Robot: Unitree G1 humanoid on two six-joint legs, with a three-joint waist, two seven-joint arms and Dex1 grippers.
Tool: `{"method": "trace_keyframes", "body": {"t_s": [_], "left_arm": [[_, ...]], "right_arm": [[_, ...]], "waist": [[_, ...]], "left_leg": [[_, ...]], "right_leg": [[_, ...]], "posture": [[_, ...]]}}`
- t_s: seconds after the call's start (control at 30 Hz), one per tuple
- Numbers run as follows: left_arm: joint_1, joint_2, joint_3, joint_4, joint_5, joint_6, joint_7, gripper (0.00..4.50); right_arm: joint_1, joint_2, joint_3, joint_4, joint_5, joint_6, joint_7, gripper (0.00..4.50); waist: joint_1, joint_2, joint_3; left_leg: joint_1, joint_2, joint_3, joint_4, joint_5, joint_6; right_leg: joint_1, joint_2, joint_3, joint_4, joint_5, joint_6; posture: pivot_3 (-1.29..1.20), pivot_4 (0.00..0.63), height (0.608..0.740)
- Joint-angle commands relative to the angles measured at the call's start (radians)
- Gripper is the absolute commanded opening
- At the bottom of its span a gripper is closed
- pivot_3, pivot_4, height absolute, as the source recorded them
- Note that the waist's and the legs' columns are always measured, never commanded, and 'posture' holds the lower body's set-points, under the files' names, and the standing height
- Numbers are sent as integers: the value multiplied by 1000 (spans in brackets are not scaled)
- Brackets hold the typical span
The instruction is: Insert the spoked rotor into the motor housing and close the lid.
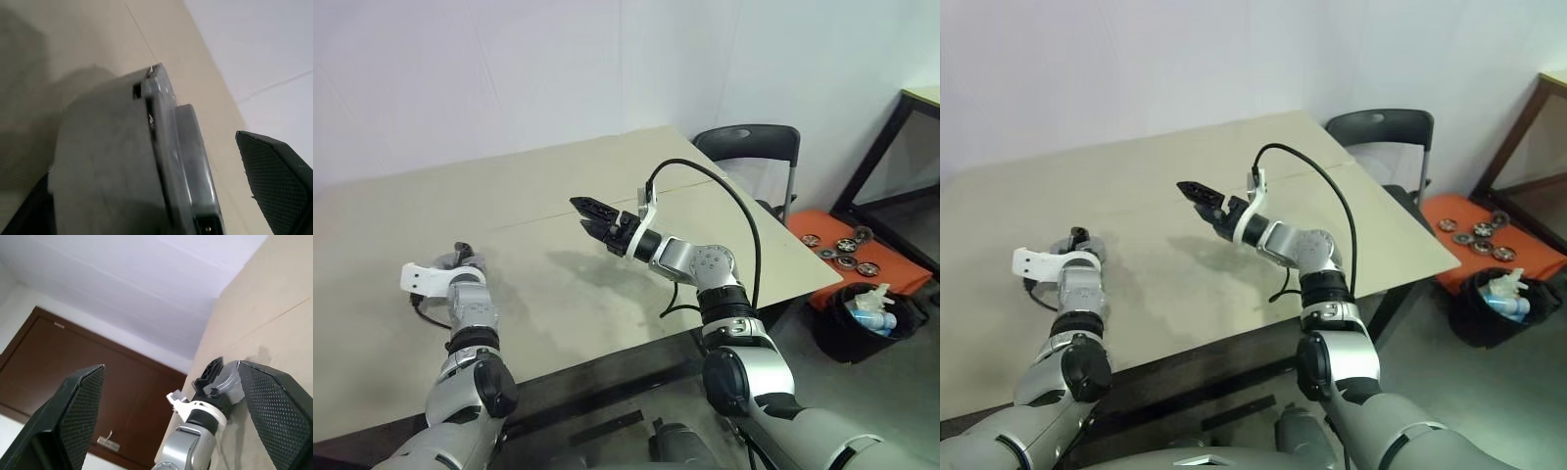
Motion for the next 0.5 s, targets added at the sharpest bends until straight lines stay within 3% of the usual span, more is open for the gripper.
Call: {"method": "trace_keyframes", "body": {"t_s": [0.03,0.27,0.5], "left_arm": [[83,50,30,37,61,-78,121,4458],[112,73,-53,-25,227,-142,249,4458],[126,100,-129,-79,375,-157,350,4458]], "right_arm": [[-2,23,9,-11,-2,-3,19,4500],[-4,24,16,-6,-20,-3,33,4500],[8,27,20,-14,-29,1,43,4500]], "waist": [[-11,0,0],[-8,0,0],[85,-2,2]], "left_leg": [[0,0,0,0,0,0],[-1,0,-2,0,-4,1],[-9,-3,-7,5,-4,1]], "right_leg": [[-1,0,0,0,0,0],[-3,0,4,-2,0,0],[-5,-1,-3,-2,0,1]], "posture": [[0,0,740],[0,0,740],[0,0,740]]}}
